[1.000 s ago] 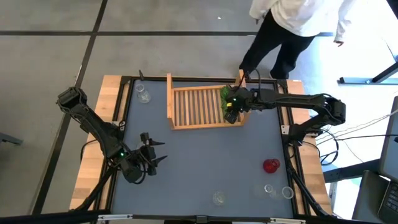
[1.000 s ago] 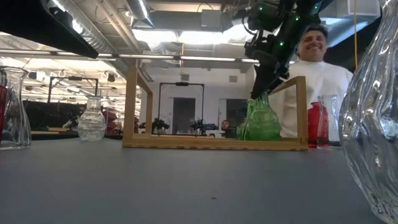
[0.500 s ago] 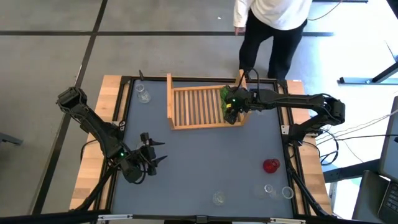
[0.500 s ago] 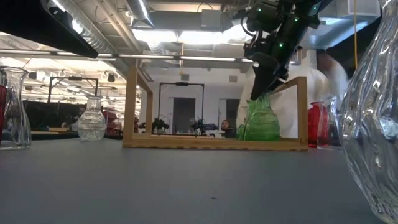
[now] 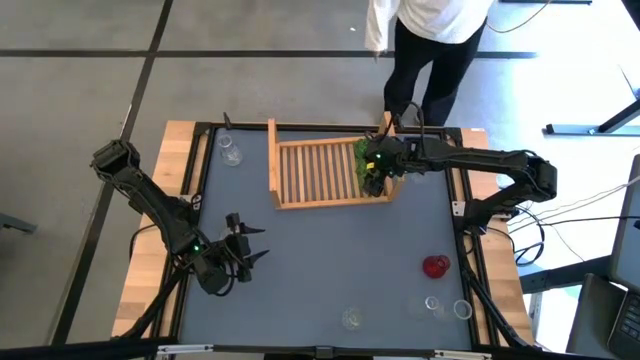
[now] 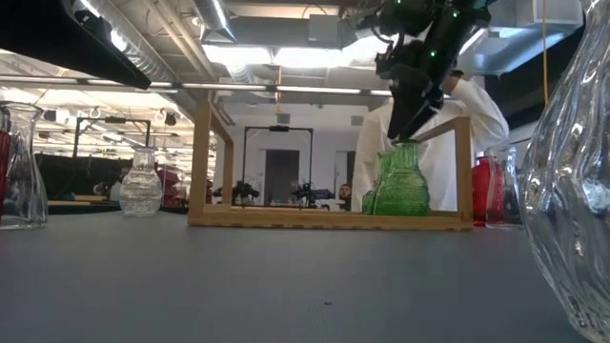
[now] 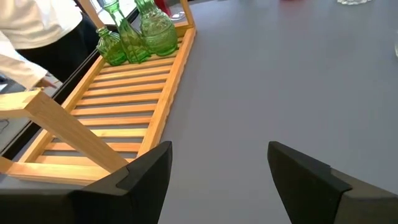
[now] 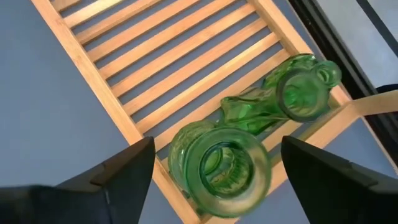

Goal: Sort vases onto shelf
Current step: Put the transparent vase on the shelf

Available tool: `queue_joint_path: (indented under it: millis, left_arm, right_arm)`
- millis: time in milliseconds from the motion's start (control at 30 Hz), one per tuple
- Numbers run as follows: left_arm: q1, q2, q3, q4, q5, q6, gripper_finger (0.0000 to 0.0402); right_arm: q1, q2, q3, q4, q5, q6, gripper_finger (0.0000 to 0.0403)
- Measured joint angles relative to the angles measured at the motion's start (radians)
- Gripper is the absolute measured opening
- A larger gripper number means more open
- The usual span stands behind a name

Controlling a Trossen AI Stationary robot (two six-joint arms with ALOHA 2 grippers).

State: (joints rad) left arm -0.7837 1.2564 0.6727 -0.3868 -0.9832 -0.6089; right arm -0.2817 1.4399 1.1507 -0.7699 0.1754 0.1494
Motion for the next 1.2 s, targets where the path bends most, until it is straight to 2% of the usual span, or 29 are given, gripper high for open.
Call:
queue_joint_path:
  millis: [200,333,467,633,767,933,1200]
  left_arm:
    - [0.025,0.0,0.0,0.014,-0.012,0.02,0.0259]
    - [0.069,0.0,0.0,0.016,-0.017,0.02,0.0259]
    - [0.114,-0.006,0.0,0.014,0.02,0.02,0.0259]
    - [0.158,-0.055,0.0,0.022,0.08,0.056,0.0259]
    - [0.187,-0.125,0.0,0.024,0.086,0.104,0.0259]
    - [0.243,-0.187,0.0,0.025,0.086,0.145,0.0259]
    - [0.292,-0.169,0.0,0.035,0.114,0.148,0.0259]
  right_arm:
    - [0.0,-0.019,0.043,-0.034,-0.002,-0.004,0.033]
    - [0.0,-0.077,0.045,-0.045,-0.001,-0.004,0.033]
    - [0.001,-0.149,0.045,-0.06,-0.006,0.004,0.033]
    - [0.0,-0.237,0.045,-0.113,0.015,0.019,0.033]
    - [0.0,-0.29,0.045,-0.185,0.021,0.057,0.033]
    - [0.0,-0.324,0.045,-0.302,0.057,0.142,0.0331]
    - [-0.004,-0.366,0.045,-0.456,0.183,0.264,0.0331]
